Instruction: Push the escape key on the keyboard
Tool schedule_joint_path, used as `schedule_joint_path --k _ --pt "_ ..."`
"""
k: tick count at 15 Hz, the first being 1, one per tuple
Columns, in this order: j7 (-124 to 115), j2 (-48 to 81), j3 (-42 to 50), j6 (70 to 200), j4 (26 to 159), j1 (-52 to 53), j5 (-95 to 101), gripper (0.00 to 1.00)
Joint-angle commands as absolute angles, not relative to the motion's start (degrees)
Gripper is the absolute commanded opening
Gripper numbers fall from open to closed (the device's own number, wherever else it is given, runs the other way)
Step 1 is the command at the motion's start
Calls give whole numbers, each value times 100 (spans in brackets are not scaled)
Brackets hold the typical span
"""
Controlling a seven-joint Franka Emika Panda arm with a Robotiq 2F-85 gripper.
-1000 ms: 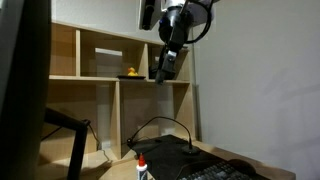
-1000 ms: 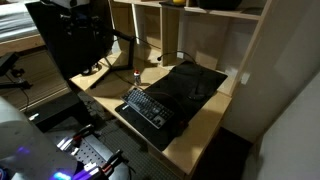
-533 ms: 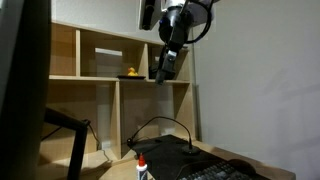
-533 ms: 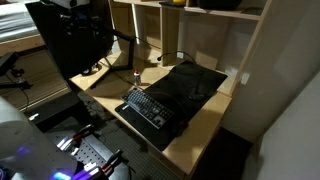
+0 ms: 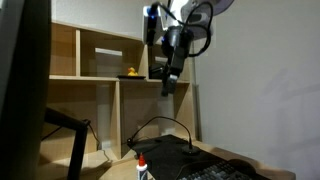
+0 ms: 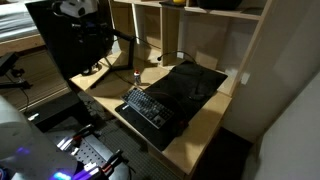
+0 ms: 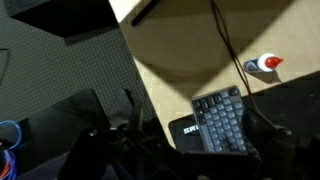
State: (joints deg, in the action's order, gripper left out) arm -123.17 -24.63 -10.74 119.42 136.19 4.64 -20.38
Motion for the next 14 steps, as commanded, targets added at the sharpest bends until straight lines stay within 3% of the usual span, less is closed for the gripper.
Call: schedule_joint_path --k 1,9,14 --pt "-12757 -1693 -1110 13542 14049 21 -1636 100" --pt "-12739 -1807 -959 13452 14032 233 -1679 100" --pt "-12952 -385 -1266 14571 13710 -87 425 100"
